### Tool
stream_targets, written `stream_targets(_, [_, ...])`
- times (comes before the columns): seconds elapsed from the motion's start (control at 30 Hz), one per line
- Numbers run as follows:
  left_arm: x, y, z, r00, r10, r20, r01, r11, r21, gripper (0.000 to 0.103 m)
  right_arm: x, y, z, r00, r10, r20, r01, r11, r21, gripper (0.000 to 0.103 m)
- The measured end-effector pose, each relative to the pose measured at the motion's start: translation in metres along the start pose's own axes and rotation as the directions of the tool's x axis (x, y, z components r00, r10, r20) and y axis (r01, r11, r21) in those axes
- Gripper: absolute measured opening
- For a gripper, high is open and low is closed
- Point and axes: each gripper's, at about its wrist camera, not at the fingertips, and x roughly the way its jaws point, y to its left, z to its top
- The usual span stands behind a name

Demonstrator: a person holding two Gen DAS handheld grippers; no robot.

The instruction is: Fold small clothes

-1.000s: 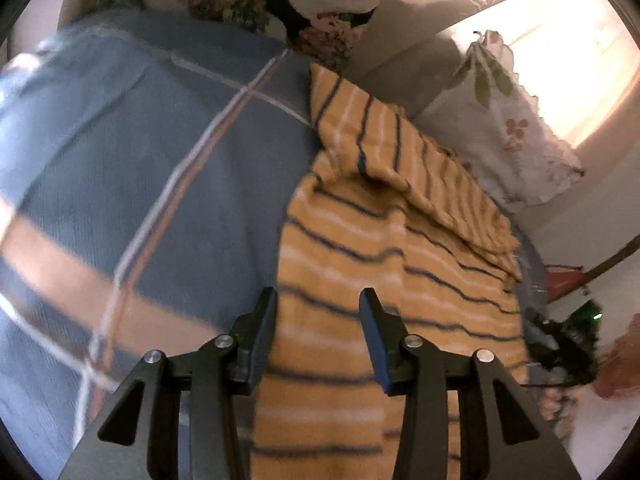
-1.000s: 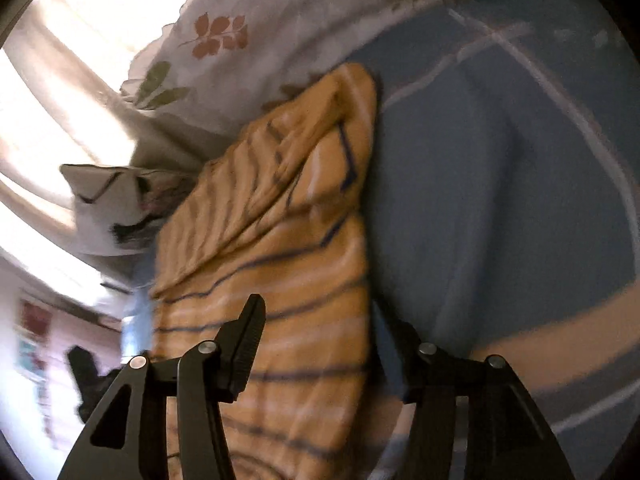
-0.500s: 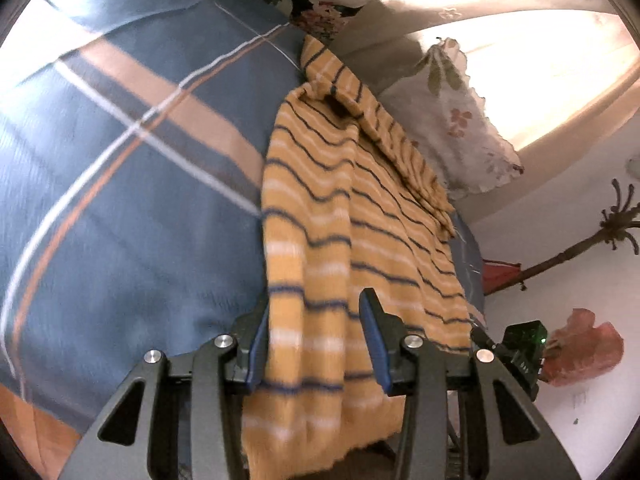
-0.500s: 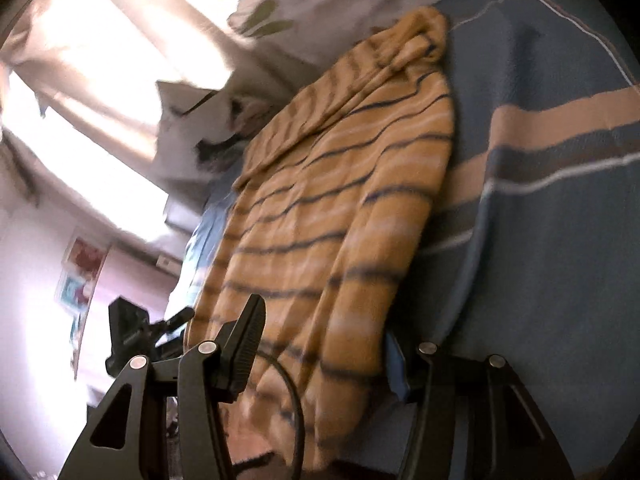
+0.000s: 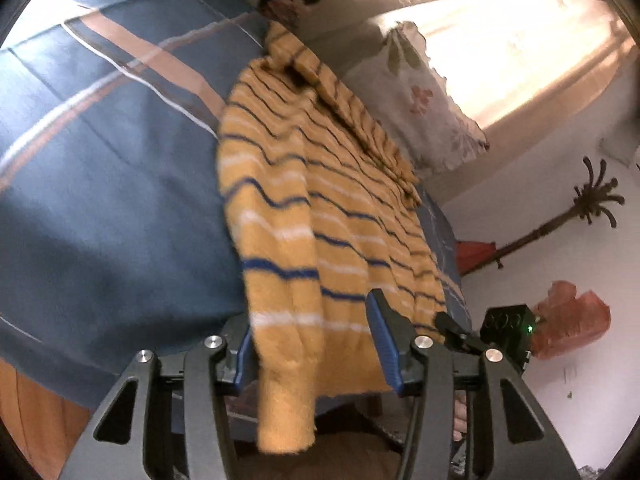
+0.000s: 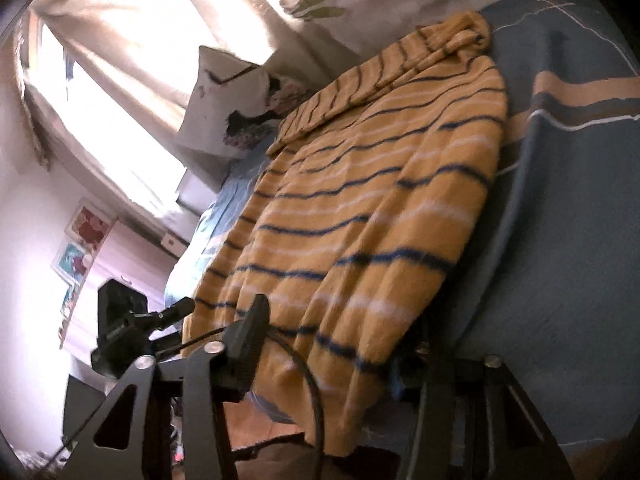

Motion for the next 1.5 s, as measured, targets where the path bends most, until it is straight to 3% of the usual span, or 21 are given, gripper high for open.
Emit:
stream_targets(0.03, [0.001,-0.002,-0.001,1.0,0.017,0.0,-0.017,1.0,0.007,0.032,0.002,0.001,-0.001,1.0,-0.012,-0.008,0.012,1.0,-0.006,0.036])
stream_targets(0.07, [0.003,-0.002,-0.001,0.999,0.05,-0.006,-0.049,0.999,0.015,0.01,0.003,-0.001,-0.002,1.0,-0.026,-0.017,0.026,1.0,-0.003,0.02])
stream_targets(0.1, [0.003,-0.001,0.0,0.998,0.069,-0.012,-0.069,0.998,0.008,0.011,0.004,-0.003,-0.002,0.999,-0.034,-0.021,0.034,0.999,0.007,0.014])
stream_targets(0.2, [-0.009,0.004,0.002,0.996,0.076,0.037,-0.075,0.997,-0.029,0.01,-0.02,-0.011,0.0,0.999,-0.027,0.021,0.027,0.999,0.017,0.011])
stream_targets(0.4, [-0.045,-0.018,-0.004,0.991,0.041,0.127,-0.044,0.999,0.027,0.008,-0.081,-0.025,-0.004,0.991,0.007,0.135,-0.014,0.999,0.051,0.009])
stream_targets(0.53, [-0.03,-0.029,-0.018,0.995,0.058,0.082,-0.065,0.995,0.076,0.008,-0.085,-0.04,-0.017,0.991,-0.042,0.125,0.032,0.996,0.086,0.009])
stream_targets(0.63, [-0.013,-0.018,-0.024,0.993,0.111,0.039,-0.113,0.992,0.058,0.008,-0.074,-0.045,-0.025,0.993,-0.08,0.083,0.073,0.994,0.086,0.009])
stream_targets(0.73, [-0.015,-0.006,-0.023,0.994,0.109,0.022,-0.11,0.992,0.058,0.009,-0.08,-0.04,-0.025,0.99,-0.105,0.095,0.101,0.994,0.049,0.012])
stream_targets(0.83, [-0.031,-0.008,-0.02,0.995,0.089,0.051,-0.094,0.99,0.103,0.01,-0.102,-0.029,-0.017,0.963,-0.187,0.193,0.191,0.982,-0.005,0.018])
stream_targets(0.9, [-0.045,-0.009,-0.016,0.993,0.084,0.083,-0.093,0.988,0.123,0.011,-0.118,-0.025,-0.011,0.925,-0.24,0.293,0.256,0.967,-0.018,0.043])
stream_targets(0.93, [-0.048,-0.009,-0.014,0.992,0.086,0.095,-0.098,0.987,0.126,0.011,-0.126,-0.024,-0.007,0.915,-0.229,0.332,0.248,0.969,-0.017,0.046])
stream_targets(1.07, [-0.064,-0.011,0.0,0.982,0.11,0.155,-0.13,0.984,0.123,0.018,-0.138,-0.038,0.015,0.893,-0.247,0.376,0.239,0.969,0.069,0.046])
stream_targets(1.13, [-0.067,-0.013,0.007,0.978,0.102,0.18,-0.124,0.986,0.115,0.025,-0.139,-0.055,0.026,0.902,-0.249,0.354,0.209,0.967,0.149,0.044])
stream_targets(1.2, [-0.065,-0.019,0.013,0.975,0.102,0.198,-0.127,0.985,0.12,0.027,-0.147,-0.078,0.035,0.865,-0.399,0.303,0.336,0.911,0.239,0.037])
stream_targets(1.27, [-0.061,-0.025,0.016,0.974,0.104,0.202,-0.135,0.98,0.145,0.03,-0.161,-0.093,0.036,0.747,-0.597,0.292,0.538,0.801,0.262,0.037])
stream_targets(1.3, [-0.057,-0.029,0.017,0.974,0.105,0.2,-0.138,0.978,0.158,0.031,-0.173,-0.101,0.033,0.657,-0.695,0.294,0.64,0.719,0.27,0.037])
stream_targets(1.37, [-0.048,-0.034,0.021,0.976,0.11,0.188,-0.144,0.974,0.177,0.031,-0.205,-0.121,0.026,0.551,-0.78,0.298,0.716,0.625,0.312,0.037])
stream_targets(1.5, [-0.033,-0.04,0.03,0.98,0.122,0.159,-0.153,0.968,0.2,0.032,-0.277,-0.173,0.013,0.484,-0.823,0.296,0.676,0.567,0.471,0.039])
